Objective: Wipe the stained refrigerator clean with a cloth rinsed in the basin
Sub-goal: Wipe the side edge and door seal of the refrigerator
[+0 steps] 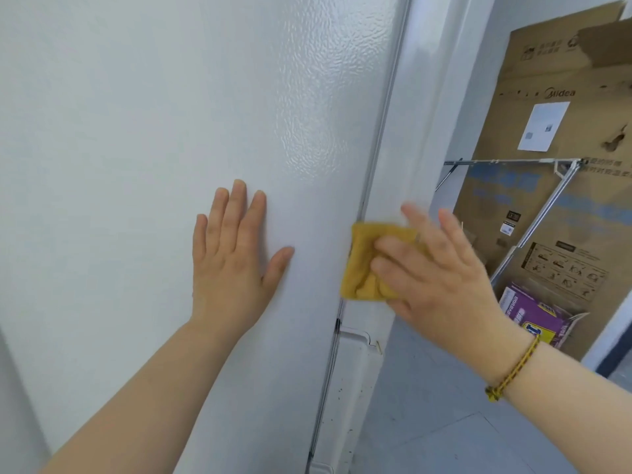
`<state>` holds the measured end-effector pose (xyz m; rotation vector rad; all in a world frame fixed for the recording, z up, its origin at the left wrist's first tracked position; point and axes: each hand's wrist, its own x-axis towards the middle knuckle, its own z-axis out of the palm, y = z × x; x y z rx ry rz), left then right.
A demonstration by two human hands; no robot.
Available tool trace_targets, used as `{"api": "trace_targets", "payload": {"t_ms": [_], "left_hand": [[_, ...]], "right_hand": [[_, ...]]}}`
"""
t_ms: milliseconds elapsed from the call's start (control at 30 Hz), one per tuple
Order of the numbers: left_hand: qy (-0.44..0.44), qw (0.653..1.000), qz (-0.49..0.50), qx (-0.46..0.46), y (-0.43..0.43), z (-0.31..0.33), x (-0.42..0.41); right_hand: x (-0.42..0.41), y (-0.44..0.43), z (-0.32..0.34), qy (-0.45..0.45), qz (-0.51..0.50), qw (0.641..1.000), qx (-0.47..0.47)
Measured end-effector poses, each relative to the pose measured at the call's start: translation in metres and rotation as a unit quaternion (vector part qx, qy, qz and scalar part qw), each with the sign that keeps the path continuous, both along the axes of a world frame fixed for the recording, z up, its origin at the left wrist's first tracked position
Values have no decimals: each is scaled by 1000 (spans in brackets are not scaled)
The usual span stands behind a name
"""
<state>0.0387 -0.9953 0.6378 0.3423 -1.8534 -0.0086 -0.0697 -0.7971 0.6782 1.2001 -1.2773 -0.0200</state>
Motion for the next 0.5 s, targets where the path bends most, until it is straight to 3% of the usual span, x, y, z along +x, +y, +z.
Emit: {"api": "trace_targets", "payload": {"t_ms": [100, 267, 367, 433, 500], "left_hand": [[-18, 1000, 0, 24, 8, -2, 0], [-46, 994, -65, 73, 26, -22, 4], [-38, 982, -127, 131, 40, -37, 12], [-30, 963, -191, 188, 56, -47, 22], [-47, 909, -267, 317, 72, -52, 36]], "right_hand": [[5, -6, -10, -54, 22, 997, -53], [6, 1, -93, -82, 3, 996, 39], [11, -4, -92, -106, 13, 994, 15], [20, -6, -86, -168, 46, 985, -22], [34, -6, -85, -245, 98, 962, -74]]}}
